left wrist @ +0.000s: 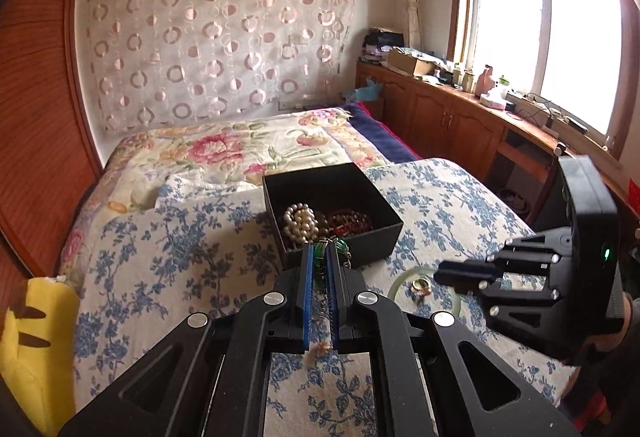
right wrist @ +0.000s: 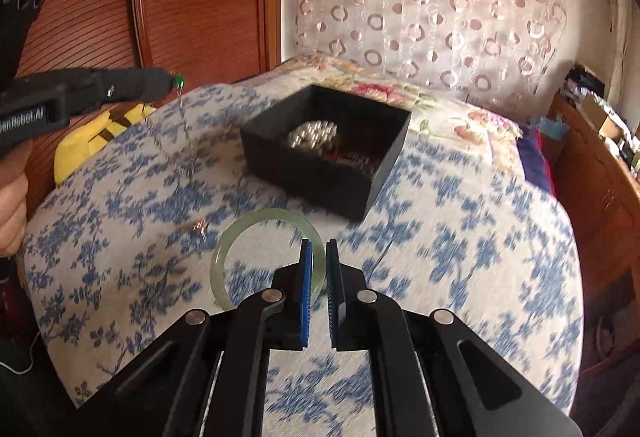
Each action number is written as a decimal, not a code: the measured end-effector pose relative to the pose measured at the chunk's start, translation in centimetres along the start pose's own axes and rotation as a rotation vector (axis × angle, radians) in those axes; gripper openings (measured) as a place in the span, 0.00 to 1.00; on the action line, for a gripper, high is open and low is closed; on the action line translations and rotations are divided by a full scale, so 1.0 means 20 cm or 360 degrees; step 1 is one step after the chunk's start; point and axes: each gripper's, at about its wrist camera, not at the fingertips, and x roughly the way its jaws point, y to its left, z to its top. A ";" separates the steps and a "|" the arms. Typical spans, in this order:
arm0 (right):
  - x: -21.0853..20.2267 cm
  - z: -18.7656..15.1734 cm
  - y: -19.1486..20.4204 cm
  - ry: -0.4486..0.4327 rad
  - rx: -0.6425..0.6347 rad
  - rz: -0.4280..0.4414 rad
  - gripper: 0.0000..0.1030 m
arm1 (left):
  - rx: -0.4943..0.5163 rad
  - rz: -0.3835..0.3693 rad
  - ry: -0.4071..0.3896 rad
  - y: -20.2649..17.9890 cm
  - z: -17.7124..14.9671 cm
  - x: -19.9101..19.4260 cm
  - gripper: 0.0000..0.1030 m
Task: Organize jewelry
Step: 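Lift the chain and jade bangle with both tools and carry them over the box, then open the right tool to drop the bangle while the left tool lowers the chain into the box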
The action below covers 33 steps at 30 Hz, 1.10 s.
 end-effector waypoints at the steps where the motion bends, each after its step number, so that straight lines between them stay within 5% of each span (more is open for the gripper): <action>1: 0.00 0.03 -0.01 -0.0008 -0.0008 -0.0009 0.08 | 0.0004 0.0003 0.0000 0.00 0.01 0.00 0.05; 19: 0.08 0.35 -0.14 -0.0080 -0.0041 -0.0061 0.08 | 0.0032 0.0020 -0.0039 0.04 0.14 0.05 0.05; 33: 0.34 0.47 -0.23 -0.0069 -0.0048 0.0006 0.08 | 0.0043 0.0014 -0.0047 0.07 0.32 0.21 0.05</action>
